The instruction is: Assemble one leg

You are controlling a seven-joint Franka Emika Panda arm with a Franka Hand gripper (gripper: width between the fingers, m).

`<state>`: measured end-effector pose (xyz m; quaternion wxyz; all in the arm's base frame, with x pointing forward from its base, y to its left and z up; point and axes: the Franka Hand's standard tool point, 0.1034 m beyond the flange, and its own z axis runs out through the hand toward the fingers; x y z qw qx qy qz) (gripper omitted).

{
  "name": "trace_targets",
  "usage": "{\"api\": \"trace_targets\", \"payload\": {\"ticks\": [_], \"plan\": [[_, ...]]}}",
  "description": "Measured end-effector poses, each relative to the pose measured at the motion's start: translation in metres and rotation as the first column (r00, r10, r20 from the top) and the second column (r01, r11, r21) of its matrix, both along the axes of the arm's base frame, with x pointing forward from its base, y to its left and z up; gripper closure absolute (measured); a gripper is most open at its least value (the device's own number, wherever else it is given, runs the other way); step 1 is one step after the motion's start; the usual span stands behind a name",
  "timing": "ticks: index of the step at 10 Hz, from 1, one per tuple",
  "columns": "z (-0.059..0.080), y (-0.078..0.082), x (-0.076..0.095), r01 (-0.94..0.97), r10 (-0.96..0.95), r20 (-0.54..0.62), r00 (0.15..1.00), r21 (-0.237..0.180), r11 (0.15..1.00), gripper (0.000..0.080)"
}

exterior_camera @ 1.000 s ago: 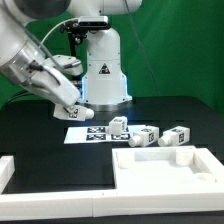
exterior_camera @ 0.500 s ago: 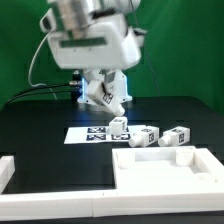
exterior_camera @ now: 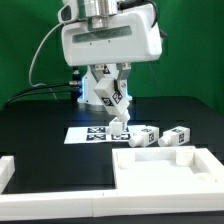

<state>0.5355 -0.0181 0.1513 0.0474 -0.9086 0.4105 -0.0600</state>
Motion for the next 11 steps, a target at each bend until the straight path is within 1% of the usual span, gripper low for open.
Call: {"api": "trace_targets", "payload": {"ticks": [1,2,3,4,5,6,9,10,11], "plan": [[0.001,0.017,0.014,-0.032,0.035,0.065,0.997,-0.054,0.998,0.0512],[0.002,0.040,0.031,-0.052,0.066,0.152,0.986,-0.096,0.994,0.0512],[0.001,0.063,0.047,-0.071,0.093,0.187,0.978,-0.121,0.990,0.0512],[0.002,0.082,0.066,-0.110,0.147,0.235,0.961,-0.161,0.981,0.0512],[-0.002,0.088,0.072,-0.159,0.206,0.236,0.950,-0.201,0.967,0.0512],[-0.004,0.089,0.069,-0.137,0.183,0.244,0.952,-0.194,0.972,0.0512],[-0.006,0.089,0.068,-0.152,0.198,0.239,0.951,-0.198,0.968,0.0512],[-0.010,0.092,0.070,-0.224,0.276,0.215,0.937,-0.236,0.946,0.0512],[-0.011,0.104,0.080,-0.323,0.383,0.188,0.904,-0.286,0.902,0.0512]]}}
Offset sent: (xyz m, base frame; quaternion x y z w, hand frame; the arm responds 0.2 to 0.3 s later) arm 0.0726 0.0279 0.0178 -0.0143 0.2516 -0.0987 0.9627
